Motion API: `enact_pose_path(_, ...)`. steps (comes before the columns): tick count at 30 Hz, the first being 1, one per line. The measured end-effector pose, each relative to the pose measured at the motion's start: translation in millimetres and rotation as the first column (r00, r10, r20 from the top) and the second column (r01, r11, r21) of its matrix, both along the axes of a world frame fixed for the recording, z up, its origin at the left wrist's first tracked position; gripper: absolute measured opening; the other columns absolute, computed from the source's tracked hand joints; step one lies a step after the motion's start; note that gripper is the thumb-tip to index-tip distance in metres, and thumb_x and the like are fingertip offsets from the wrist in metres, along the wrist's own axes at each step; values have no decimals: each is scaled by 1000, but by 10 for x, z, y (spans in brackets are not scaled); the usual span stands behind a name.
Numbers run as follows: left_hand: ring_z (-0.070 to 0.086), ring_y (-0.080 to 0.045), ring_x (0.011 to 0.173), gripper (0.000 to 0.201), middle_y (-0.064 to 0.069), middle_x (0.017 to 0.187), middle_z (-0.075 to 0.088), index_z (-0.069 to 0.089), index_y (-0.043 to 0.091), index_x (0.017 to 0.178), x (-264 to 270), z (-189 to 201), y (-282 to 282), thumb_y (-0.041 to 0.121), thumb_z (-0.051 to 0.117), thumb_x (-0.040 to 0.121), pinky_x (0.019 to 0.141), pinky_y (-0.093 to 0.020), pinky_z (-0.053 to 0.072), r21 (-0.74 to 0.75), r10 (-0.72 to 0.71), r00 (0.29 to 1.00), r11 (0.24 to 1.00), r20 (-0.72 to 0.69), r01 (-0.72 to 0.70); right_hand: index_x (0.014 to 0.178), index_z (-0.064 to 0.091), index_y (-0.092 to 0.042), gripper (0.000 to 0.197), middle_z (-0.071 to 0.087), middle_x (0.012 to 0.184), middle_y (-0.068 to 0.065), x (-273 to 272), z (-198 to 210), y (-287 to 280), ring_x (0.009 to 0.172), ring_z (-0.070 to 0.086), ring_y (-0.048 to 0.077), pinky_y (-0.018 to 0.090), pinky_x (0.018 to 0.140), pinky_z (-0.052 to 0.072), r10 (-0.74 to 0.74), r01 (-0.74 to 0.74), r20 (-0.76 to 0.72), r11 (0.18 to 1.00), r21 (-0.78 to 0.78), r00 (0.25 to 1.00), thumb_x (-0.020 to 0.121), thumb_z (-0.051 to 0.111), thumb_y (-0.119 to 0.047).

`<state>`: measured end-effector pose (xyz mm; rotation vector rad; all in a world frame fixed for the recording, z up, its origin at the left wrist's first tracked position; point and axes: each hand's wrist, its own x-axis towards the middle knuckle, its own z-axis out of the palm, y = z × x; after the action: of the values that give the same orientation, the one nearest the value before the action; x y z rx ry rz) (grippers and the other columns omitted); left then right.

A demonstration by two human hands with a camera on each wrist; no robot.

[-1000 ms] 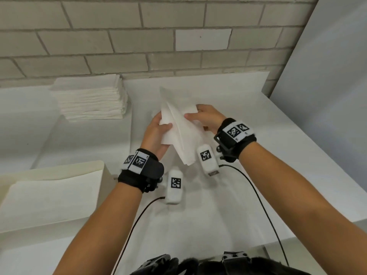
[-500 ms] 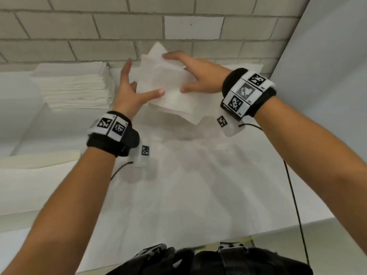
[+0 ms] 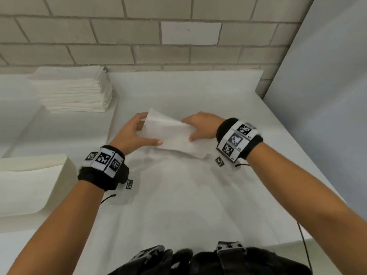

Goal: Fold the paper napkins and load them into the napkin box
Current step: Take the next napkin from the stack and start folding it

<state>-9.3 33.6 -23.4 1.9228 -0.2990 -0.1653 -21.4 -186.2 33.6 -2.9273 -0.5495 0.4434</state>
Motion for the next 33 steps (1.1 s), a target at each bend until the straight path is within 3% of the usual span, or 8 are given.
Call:
enact_pose_path(3,55,-16,103,79,8,108,54,44,30,121,-59,-179,-32,13,88,58,78,-11,47,29,0,999,1000,-39,1,126,50,-21,39,59,117,5,-63,-212,43,107,54,26,29,72,37,-7,7,6,1000,-16,1000,88,57,-18)
enact_pose_path(7,30,-8,129,113,6,142,28,19,38,143,-31,-196,-20,18,89,57,103,-27,29,93,36,999,995,16,-38,119,55,-23,32,57,101,5,-117,-275,26,99,56,28,28,68,35,-24,23,41,999,22,999,88,51,-14)
enact_pose_path(9,41,-11,123,114,5,136,39,18,37,144,-8,-148,-33,13,89,57,100,-26,36,62,-20,998,998,-55,24,116,56,-25,31,54,93,1,-113,-229,45,95,56,27,28,67,34,-24,19,93,998,52,995,87,51,-14)
enact_pose_path(12,58,-17,106,75,3,114,59,51,26,123,-16,-145,-40,16,85,58,86,-24,48,21,18,993,1000,-116,-16,116,56,-26,32,59,102,-2,-66,-156,48,94,55,21,29,71,41,-52,41,99,993,113,994,85,58,-17)
enact_pose_path(16,65,-26,102,40,-9,108,68,64,9,111,-15,-212,78,6,76,72,96,-45,48,-175,157,945,961,-285,-213,109,59,-14,31,53,98,-3,14,-193,-180,89,49,16,26,69,42,-173,186,-81,961,203,982,80,69,-17)
enact_pose_path(23,63,-17,108,81,1,114,68,59,17,122,-61,-280,194,29,87,46,95,-37,48,-173,7,945,983,-327,-68,85,62,-19,20,61,84,-4,-14,-604,-343,80,58,12,18,70,46,-311,482,-371,483,731,875,76,74,-6)
enact_pose_path(31,62,-18,101,72,-5,109,66,58,13,111,-107,-295,279,23,88,46,87,-29,51,-96,24,949,994,-315,-57,101,59,-17,45,65,98,2,-151,-906,-356,94,63,20,34,80,55,-218,583,-551,119,804,805,71,68,15)
enact_pose_path(33,59,-14,95,55,1,102,61,56,18,105,-93,-296,220,7,85,60,77,-20,48,-86,1,951,996,-310,-29,113,58,-12,52,66,106,5,-163,-930,-286,98,63,21,30,76,56,-201,606,-578,124,786,791,70,69,15)
